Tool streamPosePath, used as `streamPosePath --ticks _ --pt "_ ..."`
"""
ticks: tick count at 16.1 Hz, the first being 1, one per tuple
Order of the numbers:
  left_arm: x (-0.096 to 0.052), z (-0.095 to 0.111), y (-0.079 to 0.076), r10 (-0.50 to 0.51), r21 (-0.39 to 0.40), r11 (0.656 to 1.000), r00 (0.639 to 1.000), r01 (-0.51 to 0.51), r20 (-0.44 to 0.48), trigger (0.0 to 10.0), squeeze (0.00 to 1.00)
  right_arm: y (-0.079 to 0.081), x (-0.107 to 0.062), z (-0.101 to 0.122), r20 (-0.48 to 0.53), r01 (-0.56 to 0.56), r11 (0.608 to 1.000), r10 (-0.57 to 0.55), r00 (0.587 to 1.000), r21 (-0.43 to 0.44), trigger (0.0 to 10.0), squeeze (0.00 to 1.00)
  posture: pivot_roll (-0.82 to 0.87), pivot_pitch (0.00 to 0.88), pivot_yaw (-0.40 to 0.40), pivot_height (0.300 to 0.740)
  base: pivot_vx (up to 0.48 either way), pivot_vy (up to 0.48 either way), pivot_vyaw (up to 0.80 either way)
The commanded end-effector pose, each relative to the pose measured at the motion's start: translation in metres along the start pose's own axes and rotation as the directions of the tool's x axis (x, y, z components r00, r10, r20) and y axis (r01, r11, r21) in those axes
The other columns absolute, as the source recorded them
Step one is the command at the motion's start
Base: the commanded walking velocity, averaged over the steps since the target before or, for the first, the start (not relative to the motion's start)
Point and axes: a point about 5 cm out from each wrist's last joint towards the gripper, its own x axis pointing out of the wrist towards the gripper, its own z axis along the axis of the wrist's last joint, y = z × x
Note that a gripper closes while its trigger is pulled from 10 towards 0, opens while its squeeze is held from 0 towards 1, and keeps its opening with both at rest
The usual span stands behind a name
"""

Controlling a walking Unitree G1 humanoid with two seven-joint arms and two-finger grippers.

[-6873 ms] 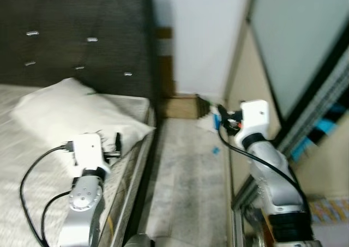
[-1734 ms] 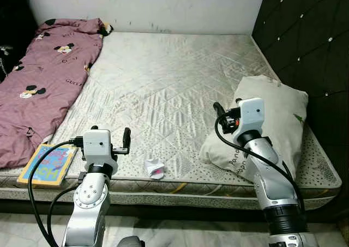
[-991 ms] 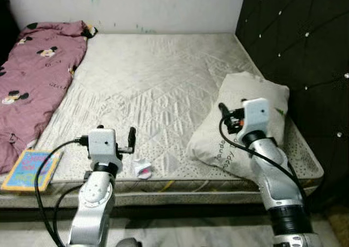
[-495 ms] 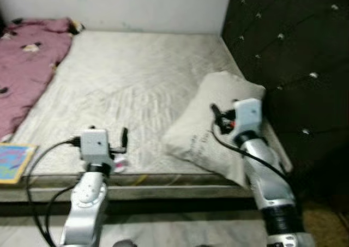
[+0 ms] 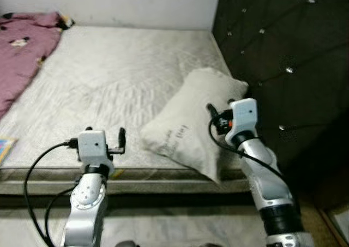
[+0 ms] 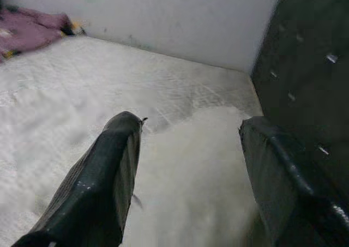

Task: Clean up the room

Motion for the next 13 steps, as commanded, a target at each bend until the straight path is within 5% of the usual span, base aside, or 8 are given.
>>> streamPosePath --ticks 1,7,13 --pt "0.0009 0.0032 -0.0023 -0.014 -0.002 1.0 1.0 0.014 0.016 10.0 0.0 -0.0047 0.0006 0.0032 0.009 0.01 1.0 -0.01 1.0 -0.009 10.0 0.0 0.0 0.0 -0.038 0.74 0.0 0.0 0.0" --pt "0.0013 0.0041 -0.0026 -0.013 0.002 1.0 1.0 0.013 0.017 10.0 0.0 -0.0055 -0.0002 0.0027 0.007 0.011 1.0 -0.011 1.0 -0.01 10.0 0.0 0.0 0.0 -0.037 0.74 0.0 0.0 0.0" --pt "0.0028 0.0028 -0.0048 -0.02 -0.038 0.999 1.0 0.02 0.01 10.0 0.0 -0.0076 -0.0012 0.0013 0.0 0.021 1.0 -0.021 1.0 -0.014 10.0 0.0 -0.01 0.0 -0.034 0.74 0.0 0.4 0.0"
